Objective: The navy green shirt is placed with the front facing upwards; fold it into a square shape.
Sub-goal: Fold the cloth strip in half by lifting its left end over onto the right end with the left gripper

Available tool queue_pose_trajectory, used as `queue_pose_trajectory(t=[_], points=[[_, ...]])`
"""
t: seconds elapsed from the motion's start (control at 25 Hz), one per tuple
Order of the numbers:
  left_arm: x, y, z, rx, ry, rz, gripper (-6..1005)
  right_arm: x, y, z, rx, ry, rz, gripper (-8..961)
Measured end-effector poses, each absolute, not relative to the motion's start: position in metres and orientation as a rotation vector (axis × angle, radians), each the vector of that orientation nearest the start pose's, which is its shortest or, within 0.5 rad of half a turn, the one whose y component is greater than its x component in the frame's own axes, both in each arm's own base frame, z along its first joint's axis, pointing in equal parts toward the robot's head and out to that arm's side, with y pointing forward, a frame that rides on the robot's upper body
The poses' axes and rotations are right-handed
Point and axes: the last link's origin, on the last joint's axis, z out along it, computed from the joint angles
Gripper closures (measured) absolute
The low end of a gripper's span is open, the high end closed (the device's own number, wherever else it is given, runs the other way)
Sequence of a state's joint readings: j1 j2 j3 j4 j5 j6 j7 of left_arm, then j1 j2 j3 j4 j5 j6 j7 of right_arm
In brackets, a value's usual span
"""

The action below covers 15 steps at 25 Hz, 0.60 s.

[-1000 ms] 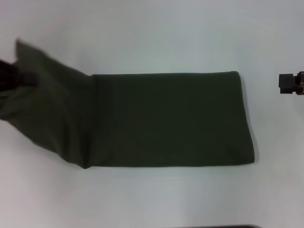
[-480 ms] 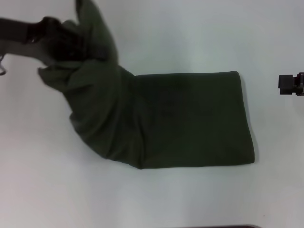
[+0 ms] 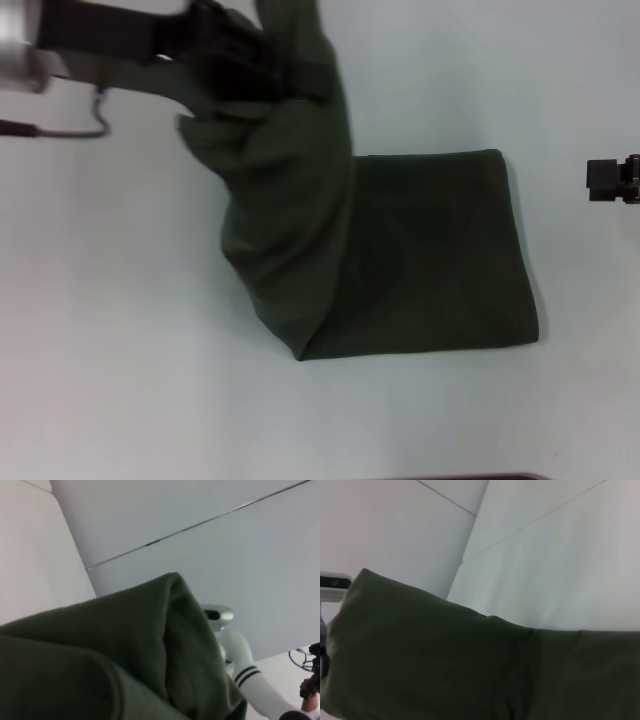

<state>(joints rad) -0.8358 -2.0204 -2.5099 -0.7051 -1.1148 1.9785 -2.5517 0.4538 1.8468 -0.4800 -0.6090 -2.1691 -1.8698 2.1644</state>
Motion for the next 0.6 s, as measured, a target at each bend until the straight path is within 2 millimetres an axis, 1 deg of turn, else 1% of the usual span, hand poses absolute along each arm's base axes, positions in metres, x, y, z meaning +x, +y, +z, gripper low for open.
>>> queue_pose_trajectory(t=[0.24, 0.4, 0.6], points=[[-0.127, 0.345, -0.003, -2.955, -1.925, -0.681, 951, 0.322, 0.286, 0.098, -2.417, 1.823, 0.730, 119], [-0.114, 0.341, -0.026, -2.968, -1.923, -0.668, 951, 0.323, 0.285, 0.096, -2.422, 1.835, 0.705, 120], [-0.112, 0.344, -0.048, -2.917, -1.958, -0.644, 951, 0.324, 0.284, 0.094, -2.423, 1.846, 0.685, 120]])
